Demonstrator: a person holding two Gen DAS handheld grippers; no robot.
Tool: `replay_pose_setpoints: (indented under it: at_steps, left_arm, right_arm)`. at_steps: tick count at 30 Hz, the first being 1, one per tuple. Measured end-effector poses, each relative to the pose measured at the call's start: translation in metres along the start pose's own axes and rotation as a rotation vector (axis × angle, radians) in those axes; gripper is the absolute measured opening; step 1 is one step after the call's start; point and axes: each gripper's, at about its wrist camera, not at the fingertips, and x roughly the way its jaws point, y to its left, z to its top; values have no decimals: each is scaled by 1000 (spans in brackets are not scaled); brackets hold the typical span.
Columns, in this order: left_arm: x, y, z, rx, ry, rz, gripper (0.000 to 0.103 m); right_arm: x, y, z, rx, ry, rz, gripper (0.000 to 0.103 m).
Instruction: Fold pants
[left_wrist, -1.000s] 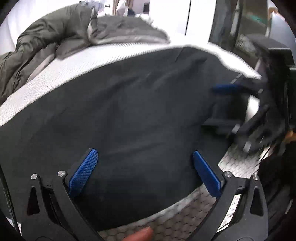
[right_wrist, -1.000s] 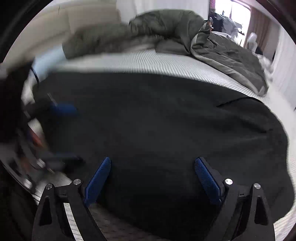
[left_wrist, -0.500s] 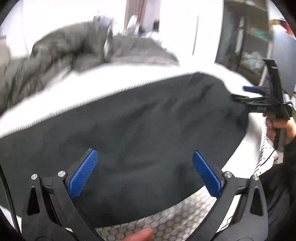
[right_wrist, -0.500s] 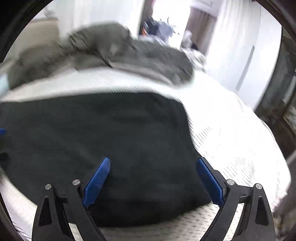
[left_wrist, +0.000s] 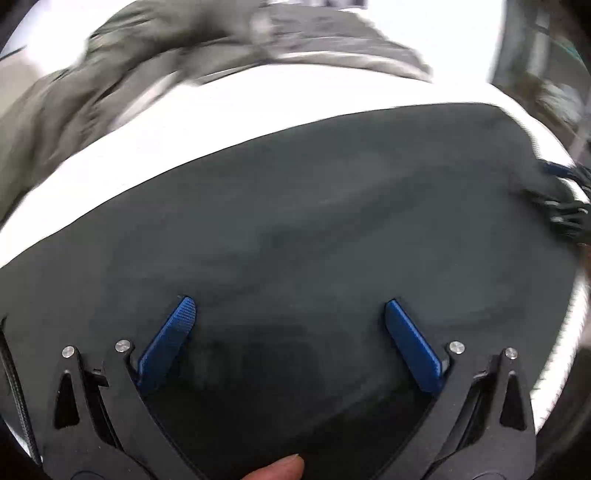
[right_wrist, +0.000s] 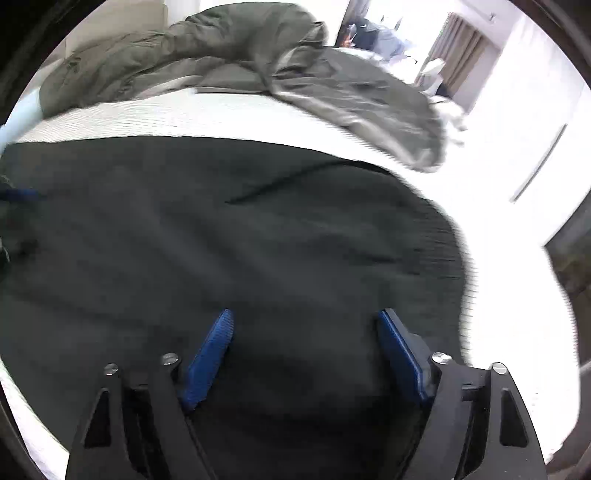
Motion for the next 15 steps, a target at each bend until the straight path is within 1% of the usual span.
replay_pose_setpoints:
  at_steps: [1,2,4,5,6,7,8,9,10,11,12,13,15]
  left_arm:
    - [1,13,0,-52,11,-5,103]
    - [1,16,0,-68,8,-3,103]
    - [-5,17,0,-67,-8,15,102]
    - [-10,14,-1,-55,-25,13,102]
    - [-17,8,1,-40,-48,-3,102]
    - [-26,1,2,-23,-77,-36,102]
    - [-33,-9,7,2,-105,-80,102]
    - [-37,-15,10,19,-115,-104,102]
    - [-36,-24,20,49,-116,-131,102]
    - [-31,-34,30,84,-106,-146,102]
    - [-23,-43,38,123,-92,-150,102]
    - [-14,-50,44,159,-80,-147,102]
    - [13,-58,56,217,-26,-125,102]
  right_arm:
    - [3,-8,-3,10,6,-52,85]
    - [6,-20,-7,42,15,-72,86]
    - [2,-29,-7,107,11,-30,86]
    - [-3,-31,-7,129,4,-30,86]
    - [-11,-26,-4,136,-7,-29,86]
    - [-20,-19,-5,138,-27,-18,86]
    - [-32,-13,-5,141,-59,14,86]
    - [-46,0,-1,146,-90,69,86]
    - [-55,15,5,158,-107,142,91]
    - [-56,25,11,162,-110,215,93]
    - [-53,36,19,156,-103,273,93]
    - [-45,52,29,133,-77,324,92]
    - [-29,77,44,87,-33,341,92]
